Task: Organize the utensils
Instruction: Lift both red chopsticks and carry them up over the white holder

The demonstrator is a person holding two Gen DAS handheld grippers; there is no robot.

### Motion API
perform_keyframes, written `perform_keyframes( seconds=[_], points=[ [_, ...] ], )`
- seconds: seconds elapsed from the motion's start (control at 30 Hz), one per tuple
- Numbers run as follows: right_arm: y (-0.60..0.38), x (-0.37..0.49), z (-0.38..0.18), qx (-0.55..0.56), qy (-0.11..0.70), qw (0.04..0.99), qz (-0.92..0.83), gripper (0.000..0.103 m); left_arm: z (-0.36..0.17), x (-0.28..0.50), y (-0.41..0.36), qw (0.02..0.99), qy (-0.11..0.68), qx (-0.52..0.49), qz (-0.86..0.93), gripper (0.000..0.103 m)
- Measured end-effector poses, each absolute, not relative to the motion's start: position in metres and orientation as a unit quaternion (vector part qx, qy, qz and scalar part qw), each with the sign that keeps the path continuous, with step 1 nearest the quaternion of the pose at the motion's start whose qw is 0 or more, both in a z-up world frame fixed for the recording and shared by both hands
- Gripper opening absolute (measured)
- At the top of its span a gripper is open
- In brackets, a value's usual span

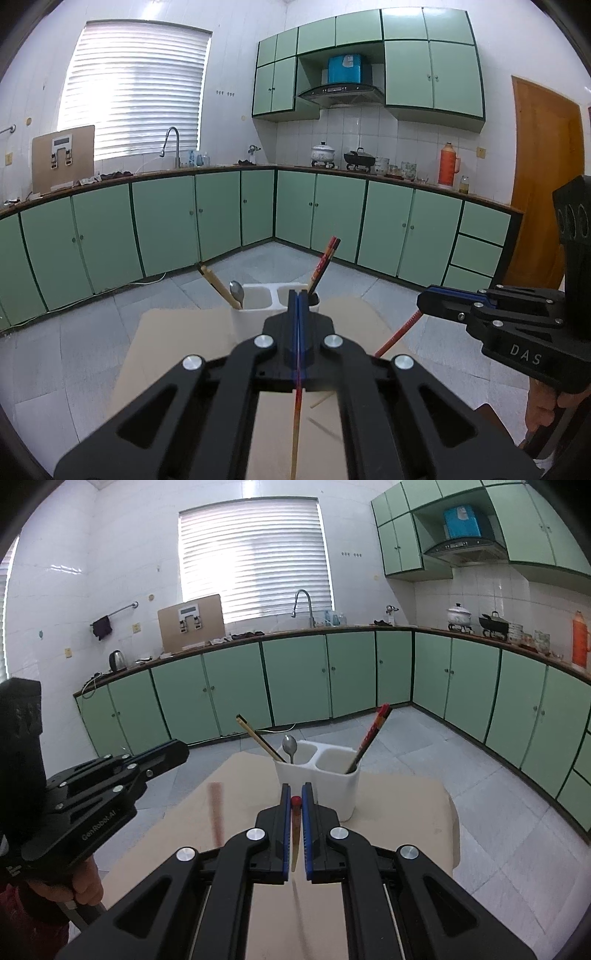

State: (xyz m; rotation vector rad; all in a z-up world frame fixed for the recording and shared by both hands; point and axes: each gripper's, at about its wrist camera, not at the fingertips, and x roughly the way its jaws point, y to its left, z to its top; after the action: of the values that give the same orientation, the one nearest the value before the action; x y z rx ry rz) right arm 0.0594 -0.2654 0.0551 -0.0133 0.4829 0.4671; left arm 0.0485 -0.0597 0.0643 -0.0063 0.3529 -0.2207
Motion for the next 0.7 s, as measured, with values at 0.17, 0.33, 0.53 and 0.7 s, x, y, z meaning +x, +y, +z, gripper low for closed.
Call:
perform_keyframes(
  seconds=[0.17,0.33,0.53,0.7],
  points=[
    [-0.267,0.065,0.047,-0.003,0.246,0.942,0.228,0.006,0.053,0.054,-0.056,0.975,0.191,-0.006,-0.11,0.0],
    [-0.275,0.069,0.03,0.016,0.266,0.939,0.216,0.006,0.024,0.071,-0.047,0.964,0.246,-0.019,-0.102,0.001],
    [-0.288,0.069,0.025,0.038,0.266,0.941,0.204,0.006,-0.01,0.078,-0.031,0.954,0.285,-0.031,-0.086,0.002],
    [-0.289,0.068,0.026,0.041,0.262,0.943,0.2,0.006,-0.032,0.079,-0.021,0.947,0.311,-0.027,-0.074,0.028]
  ],
)
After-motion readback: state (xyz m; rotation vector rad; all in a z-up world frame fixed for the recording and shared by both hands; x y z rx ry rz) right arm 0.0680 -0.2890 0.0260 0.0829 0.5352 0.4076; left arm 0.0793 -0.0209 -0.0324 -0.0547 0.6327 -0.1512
